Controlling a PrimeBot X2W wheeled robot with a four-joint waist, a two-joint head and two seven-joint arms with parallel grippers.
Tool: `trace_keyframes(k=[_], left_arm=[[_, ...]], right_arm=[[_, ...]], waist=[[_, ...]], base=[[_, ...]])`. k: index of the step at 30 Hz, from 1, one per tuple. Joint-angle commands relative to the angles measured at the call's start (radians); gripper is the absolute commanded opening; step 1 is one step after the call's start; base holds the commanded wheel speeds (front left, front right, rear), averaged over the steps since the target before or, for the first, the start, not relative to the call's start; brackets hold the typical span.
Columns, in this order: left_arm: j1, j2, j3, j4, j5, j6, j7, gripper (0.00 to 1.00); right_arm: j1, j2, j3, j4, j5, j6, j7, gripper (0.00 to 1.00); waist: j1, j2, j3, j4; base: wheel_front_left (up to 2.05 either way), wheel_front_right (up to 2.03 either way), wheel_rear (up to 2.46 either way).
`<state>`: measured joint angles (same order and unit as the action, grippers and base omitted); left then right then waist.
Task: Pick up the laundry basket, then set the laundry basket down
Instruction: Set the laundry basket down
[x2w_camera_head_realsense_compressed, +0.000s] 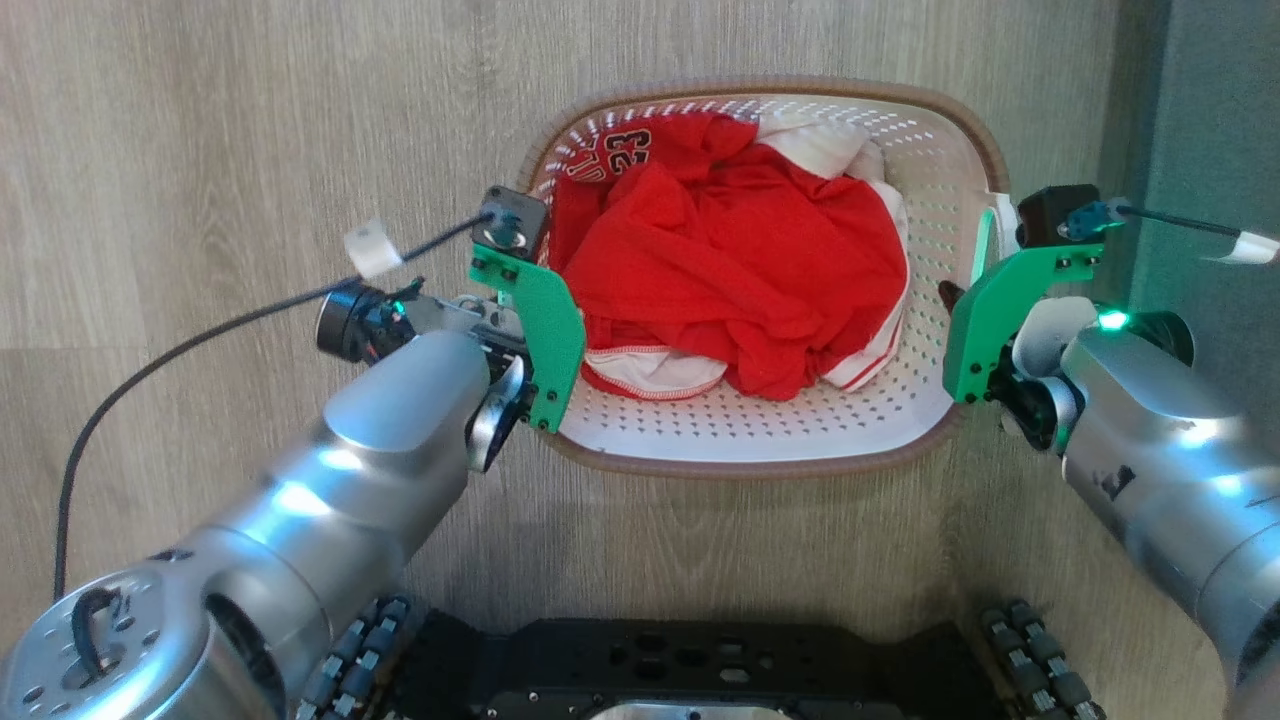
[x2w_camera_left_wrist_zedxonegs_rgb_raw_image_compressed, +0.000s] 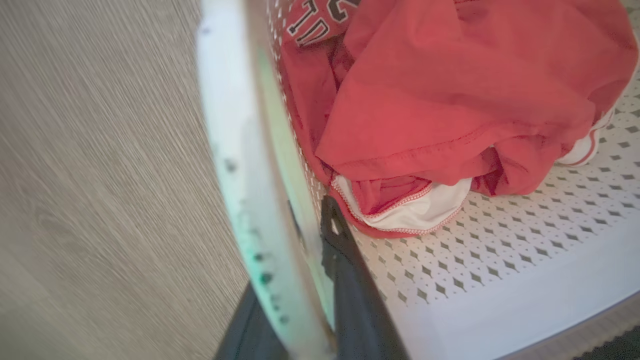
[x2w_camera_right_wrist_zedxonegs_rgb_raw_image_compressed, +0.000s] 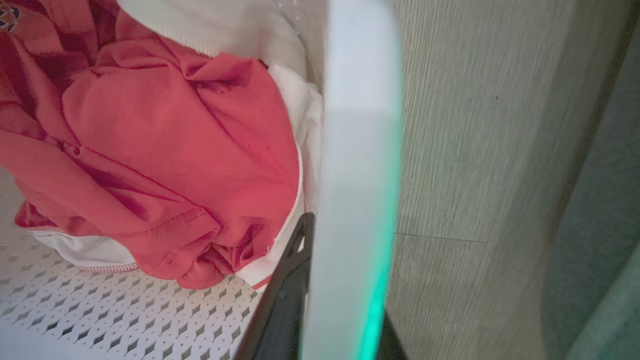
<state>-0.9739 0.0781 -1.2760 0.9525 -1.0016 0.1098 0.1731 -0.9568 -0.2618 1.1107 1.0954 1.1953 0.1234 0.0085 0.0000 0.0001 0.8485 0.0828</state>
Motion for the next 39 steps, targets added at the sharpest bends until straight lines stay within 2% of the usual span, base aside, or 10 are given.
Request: trace_keyframes(k=[1, 2, 4, 7, 18, 21, 23, 28, 31, 39], left_arm=[[-0.005, -0.028, -0.004, -0.047, 0.048, 0.004, -0.021, 0.45], [-0.004, -0.028, -0.004, -0.046, 0.057, 0.018, -0.033, 1.00], [-0.001, -0.028, -0.004, -0.046, 0.055, 0.041, -0.041, 1.00], [0.002, -0.028, -0.004, -0.047, 0.059, 0.051, -0.036, 1.00], [0.013, -0.028, -0.004, -0.020, 0.085, 0.057, -0.019, 1.00], [0.025, -0.028, -0.004, -0.011, 0.085, 0.051, -0.004, 1.00], [0.043, -0.028, -0.004, -0.005, 0.099, 0.033, 0.030, 1.00], [0.073, -0.028, -0.004, 0.026, 0.135, 0.041, 0.053, 1.00], [0.085, -0.028, -0.004, 0.039, 0.138, 0.052, 0.037, 1.00], [0.126, -0.028, -0.004, 0.073, 0.122, 0.048, -0.010, 1.00]], right_arm=[[0.025, 0.025, 0.006, -0.017, 0.013, 0.007, -0.011, 0.00], [0.023, 0.027, 0.004, -0.012, 0.015, 0.007, -0.014, 1.00], [0.021, 0.032, 0.001, 0.005, 0.017, 0.007, -0.022, 1.00], [0.020, 0.039, 0.008, 0.021, 0.013, 0.007, -0.024, 1.00], [0.020, 0.062, 0.024, 0.058, 0.011, 0.007, -0.026, 1.00], [0.018, 0.075, 0.046, 0.097, -0.015, 0.007, -0.034, 1.00], [0.023, 0.088, 0.047, 0.120, -0.017, 0.007, -0.045, 1.00], [0.033, 0.125, 0.064, 0.166, -0.040, 0.007, -0.041, 1.00], [0.044, 0.144, 0.067, 0.175, -0.040, 0.007, -0.029, 1.00], [0.094, 0.163, 0.073, 0.193, -0.051, 0.007, 0.029, 1.00]], waist=[[0.0000, -0.0001, 0.001, 0.001], [0.0000, -0.0001, 0.002, 0.001], [0.0000, -0.0001, 0.002, 0.002], [0.0000, -0.0001, 0.002, 0.002], [0.0000, -0.0001, -0.035, -0.009], [0.0000, -0.0001, -0.063, -0.016], [0.0000, -0.0001, -0.094, -0.019], [0.0000, -0.0001, -0.162, -0.030], [0.0000, -0.0001, -0.199, -0.034], [0.0000, -0.0001, -0.314, -0.042]], base=[[0.00, 0.00, 0.00], [0.00, 0.00, 0.00], [0.00, 0.00, 0.00], [0.00, 0.00, 0.00], [0.00, 0.00, 0.00], [0.00, 0.00, 0.00], [0.00, 0.00, 0.00], [0.00, 0.00, 0.00], [0.00, 0.00, 0.00], [0.00, 0.00, 0.00]])
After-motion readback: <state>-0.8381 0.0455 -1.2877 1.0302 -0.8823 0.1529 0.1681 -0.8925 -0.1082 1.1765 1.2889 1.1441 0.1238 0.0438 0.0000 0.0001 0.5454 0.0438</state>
